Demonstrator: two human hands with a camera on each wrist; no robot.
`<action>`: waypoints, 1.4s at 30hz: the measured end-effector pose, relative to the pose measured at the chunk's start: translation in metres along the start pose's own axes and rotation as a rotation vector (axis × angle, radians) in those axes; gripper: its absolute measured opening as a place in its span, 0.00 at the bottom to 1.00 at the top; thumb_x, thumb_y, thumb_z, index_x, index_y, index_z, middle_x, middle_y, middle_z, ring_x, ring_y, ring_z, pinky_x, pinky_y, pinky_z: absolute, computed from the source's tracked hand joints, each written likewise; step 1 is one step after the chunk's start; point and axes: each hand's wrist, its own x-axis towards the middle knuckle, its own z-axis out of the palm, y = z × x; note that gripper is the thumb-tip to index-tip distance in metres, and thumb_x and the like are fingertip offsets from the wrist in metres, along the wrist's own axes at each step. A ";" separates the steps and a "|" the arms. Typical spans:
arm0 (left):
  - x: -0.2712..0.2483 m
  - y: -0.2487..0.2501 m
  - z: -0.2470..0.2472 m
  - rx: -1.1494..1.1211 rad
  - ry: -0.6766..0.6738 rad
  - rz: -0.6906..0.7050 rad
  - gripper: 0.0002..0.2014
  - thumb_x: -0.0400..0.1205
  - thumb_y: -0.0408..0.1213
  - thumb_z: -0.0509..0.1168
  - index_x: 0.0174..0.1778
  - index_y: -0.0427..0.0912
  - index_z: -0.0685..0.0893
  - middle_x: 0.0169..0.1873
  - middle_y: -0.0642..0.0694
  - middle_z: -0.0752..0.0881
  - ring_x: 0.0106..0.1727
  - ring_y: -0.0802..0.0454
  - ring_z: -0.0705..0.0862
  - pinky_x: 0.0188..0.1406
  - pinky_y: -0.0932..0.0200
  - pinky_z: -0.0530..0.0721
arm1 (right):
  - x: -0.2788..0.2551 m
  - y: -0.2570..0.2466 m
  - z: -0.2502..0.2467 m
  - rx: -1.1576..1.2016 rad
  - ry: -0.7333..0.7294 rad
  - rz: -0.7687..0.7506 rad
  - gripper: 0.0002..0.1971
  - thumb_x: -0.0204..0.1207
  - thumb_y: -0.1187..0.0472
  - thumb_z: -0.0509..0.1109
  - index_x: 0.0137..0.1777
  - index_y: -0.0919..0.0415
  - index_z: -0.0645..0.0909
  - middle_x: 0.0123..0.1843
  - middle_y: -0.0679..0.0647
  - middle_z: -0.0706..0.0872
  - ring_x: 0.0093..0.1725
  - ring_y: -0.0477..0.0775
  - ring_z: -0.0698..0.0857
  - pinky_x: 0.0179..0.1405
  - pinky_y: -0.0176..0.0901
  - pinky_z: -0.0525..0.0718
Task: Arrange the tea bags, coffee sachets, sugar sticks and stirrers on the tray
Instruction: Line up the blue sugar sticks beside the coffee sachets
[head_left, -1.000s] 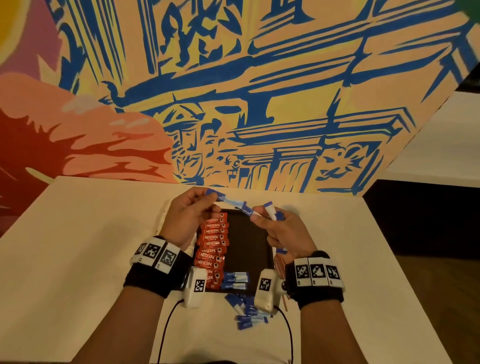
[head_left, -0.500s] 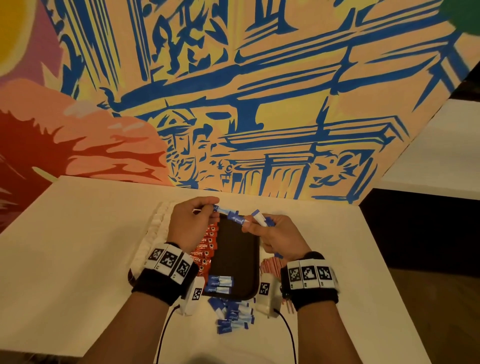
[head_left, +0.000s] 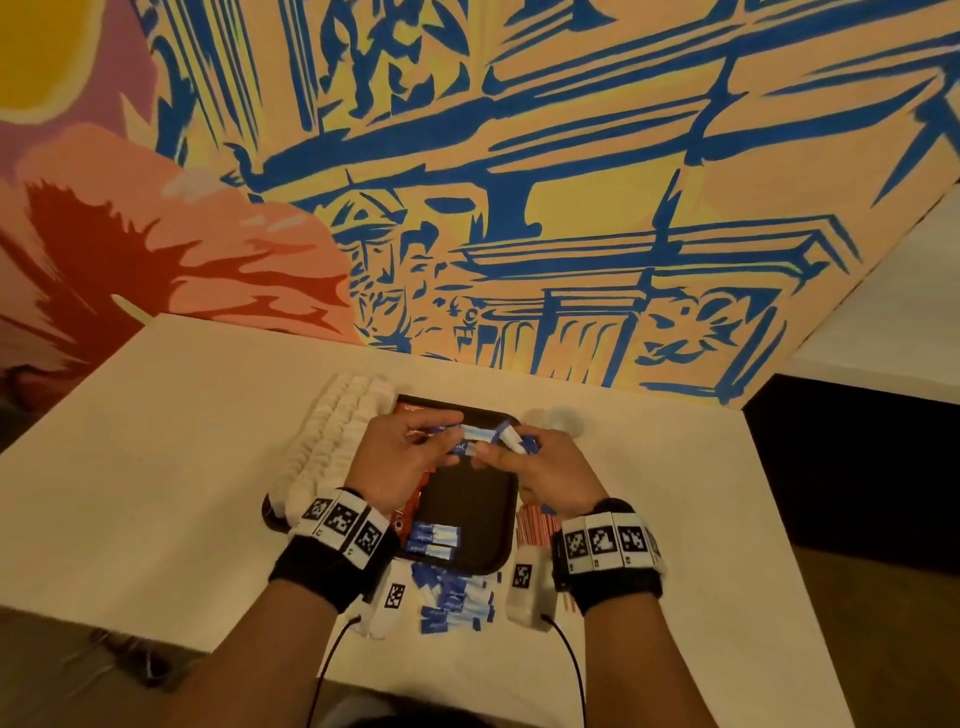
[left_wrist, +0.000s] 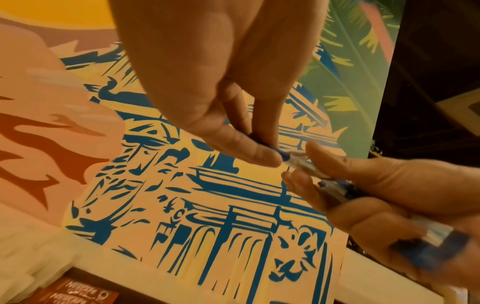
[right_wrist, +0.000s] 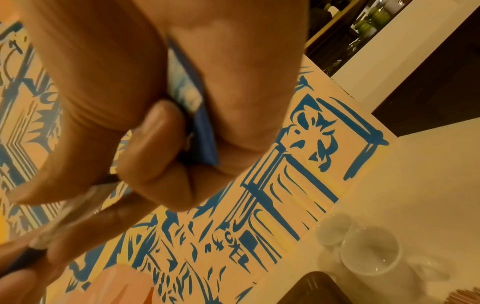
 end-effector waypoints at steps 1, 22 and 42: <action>0.000 -0.004 0.000 0.012 0.027 0.002 0.11 0.80 0.30 0.74 0.58 0.37 0.91 0.50 0.40 0.92 0.50 0.45 0.92 0.46 0.58 0.91 | 0.001 0.002 0.001 -0.001 -0.012 0.016 0.16 0.79 0.51 0.77 0.57 0.63 0.88 0.43 0.54 0.94 0.19 0.44 0.66 0.19 0.38 0.62; 0.057 -0.072 -0.044 0.434 -0.257 -0.258 0.05 0.81 0.30 0.72 0.51 0.39 0.90 0.43 0.45 0.92 0.38 0.53 0.90 0.43 0.58 0.90 | 0.072 0.084 -0.002 -0.136 0.002 0.346 0.09 0.80 0.49 0.76 0.44 0.53 0.88 0.19 0.44 0.77 0.23 0.46 0.73 0.26 0.38 0.71; 0.111 -0.172 -0.051 0.850 -0.158 -0.471 0.06 0.79 0.39 0.73 0.43 0.56 0.91 0.49 0.55 0.91 0.47 0.56 0.88 0.48 0.61 0.87 | 0.135 0.188 0.052 -0.301 0.178 0.611 0.06 0.71 0.57 0.84 0.36 0.55 0.91 0.40 0.52 0.92 0.44 0.54 0.90 0.48 0.48 0.88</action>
